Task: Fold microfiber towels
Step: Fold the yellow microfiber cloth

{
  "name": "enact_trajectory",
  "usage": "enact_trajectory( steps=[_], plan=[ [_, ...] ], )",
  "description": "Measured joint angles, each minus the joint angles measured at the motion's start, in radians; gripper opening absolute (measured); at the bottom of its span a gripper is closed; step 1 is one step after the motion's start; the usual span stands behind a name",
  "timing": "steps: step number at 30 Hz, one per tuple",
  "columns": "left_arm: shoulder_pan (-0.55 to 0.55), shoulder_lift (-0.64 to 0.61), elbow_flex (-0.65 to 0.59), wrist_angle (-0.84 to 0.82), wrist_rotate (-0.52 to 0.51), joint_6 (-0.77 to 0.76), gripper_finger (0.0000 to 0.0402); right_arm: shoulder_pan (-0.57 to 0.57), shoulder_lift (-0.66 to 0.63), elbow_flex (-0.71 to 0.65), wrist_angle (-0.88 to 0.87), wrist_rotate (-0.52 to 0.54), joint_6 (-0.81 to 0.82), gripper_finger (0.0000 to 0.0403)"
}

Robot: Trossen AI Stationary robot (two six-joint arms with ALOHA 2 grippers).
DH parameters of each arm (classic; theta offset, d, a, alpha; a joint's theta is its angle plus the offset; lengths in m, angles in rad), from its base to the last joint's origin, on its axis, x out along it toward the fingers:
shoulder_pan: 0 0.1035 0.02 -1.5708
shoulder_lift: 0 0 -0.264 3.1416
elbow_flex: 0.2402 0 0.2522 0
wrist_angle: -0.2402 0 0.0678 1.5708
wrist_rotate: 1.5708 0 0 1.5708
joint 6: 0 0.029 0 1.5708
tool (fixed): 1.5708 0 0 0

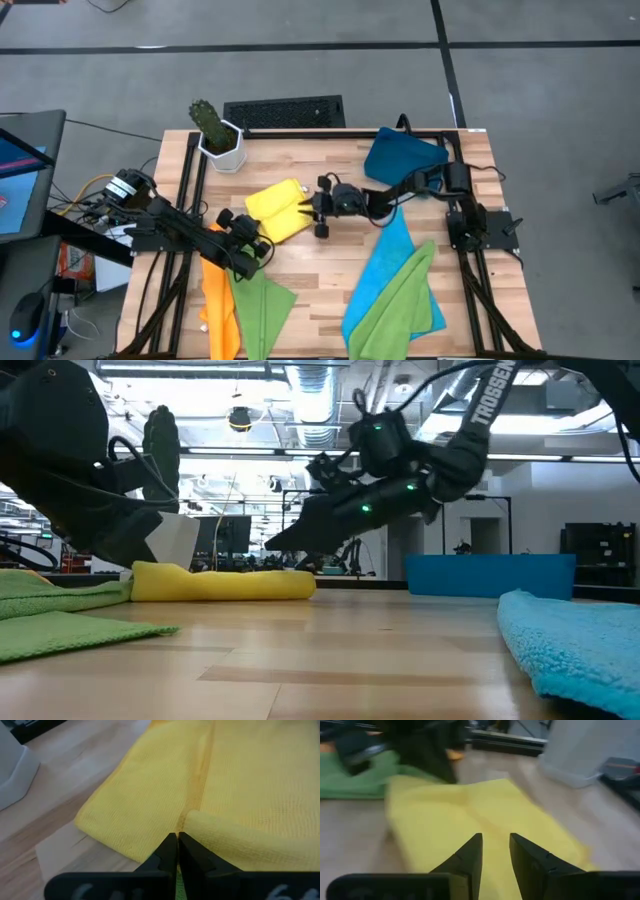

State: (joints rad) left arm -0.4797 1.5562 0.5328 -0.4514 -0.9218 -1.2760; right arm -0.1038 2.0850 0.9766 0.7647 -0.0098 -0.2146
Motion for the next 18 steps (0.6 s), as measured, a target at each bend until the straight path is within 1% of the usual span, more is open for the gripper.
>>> enact_trajectory(
  steps=[5, 9, 11, 13, 15, 18],
  plan=[
    [0.0, 0.0, 0.0, 0.003, 0.0, 0.012, 0.0002, -0.039, 0.0, 0.016, -0.038, -0.014, 0.006, 0.0122],
    [0.0, 0.0, 0.0, 0.011, -0.007, 0.012, 0.0002, -0.032, 0.019, 0.014, -0.049, -0.018, 0.012, 0.0122],
    [0.0, 0.0, 0.0, 0.02, -0.01, 0.012, 0.0002, -0.024, 0.048, 0.027, -0.02, -0.019, 0.012, 0.0122],
    [0.0, 0.0, 0.0, 0.033, -0.01, 0.012, 0.0002, -0.02, 0.075, 0.025, -0.041, -0.019, 0.029, 0.0122],
    [0.0, 0.0, 0.0, 0.048, -0.005, 0.012, 0.0002, -0.021, 0.114, 0.044, -0.059, 0.0, 0.033, 0.0122],
    [0.0, 0.0, 0.0, 0.09, 0.016, 0.012, 0.0002, -0.02, 0.098, 0.036, -0.099, 0.034, 0.065, 0.0122]
  ],
)
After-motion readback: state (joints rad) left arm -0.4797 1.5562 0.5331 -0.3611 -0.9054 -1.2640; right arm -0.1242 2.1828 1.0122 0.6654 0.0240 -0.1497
